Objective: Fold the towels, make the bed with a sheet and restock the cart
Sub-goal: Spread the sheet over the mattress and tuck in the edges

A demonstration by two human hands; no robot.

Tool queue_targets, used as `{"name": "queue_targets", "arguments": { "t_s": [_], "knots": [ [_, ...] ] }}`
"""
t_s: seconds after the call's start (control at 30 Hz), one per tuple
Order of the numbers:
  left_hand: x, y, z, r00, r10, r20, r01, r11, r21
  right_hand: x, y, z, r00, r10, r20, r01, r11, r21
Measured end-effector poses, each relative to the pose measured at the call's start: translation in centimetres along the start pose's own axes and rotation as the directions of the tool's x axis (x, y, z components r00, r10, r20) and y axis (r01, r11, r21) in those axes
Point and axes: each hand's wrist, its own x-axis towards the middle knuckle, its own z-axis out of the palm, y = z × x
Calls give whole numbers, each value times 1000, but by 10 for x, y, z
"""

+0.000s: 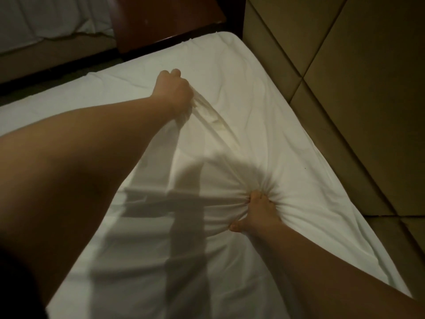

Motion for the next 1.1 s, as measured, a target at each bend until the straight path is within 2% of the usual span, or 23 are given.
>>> {"name": "queue_targets", "arguments": {
  "t_s": [0.17, 0.3, 0.43, 0.57, 0.67, 0.73, 0.87, 0.97, 1.03, 1.1],
  "knots": [
    [10, -23, 8, 993, -78, -86, 77, 997, -19, 2, -1, 0, 1000, 10, 5, -10, 1000, -2],
    [19, -24, 2, 988, -126, -87, 123, 992, -34, 2, -1, 1, 1000, 11, -2, -11, 1000, -17],
    [27, -26, -3, 982, -187, 10, 186, 971, -147, 3, -2, 0, 1000, 22, -2, -22, 999, -27],
    [35, -22, -4, 974, -171, 145, 218, 880, -423, 3, -1, 1, 1000, 18, -19, -19, 999, -31],
    [41, -7, -5, 975, -135, 176, 211, 813, -543, 3, -1, 0, 999, 17, -28, -18, 999, -31],
    [48, -4, 0, 965, -200, 170, 263, 723, -639, 3, 0, 1, 999, 10, -37, -11, 1000, -29],
    [60, -2, 15, 926, -362, 109, 330, 632, -701, 5, 1, 2, 999, 0, -38, -1, 1000, -31],
    [60, 5, 14, 931, -364, 28, 275, 650, -709, 6, 1, 3, 999, 2, -39, -3, 999, -33],
    [59, 10, 15, 948, -316, -28, 201, 667, -718, 6, 0, 3, 999, 1, -45, -3, 999, -39],
    [60, 13, 20, 962, -272, -11, 175, 652, -738, 6, 0, 2, 999, 1, -37, -2, 999, -39]
  ]
}}
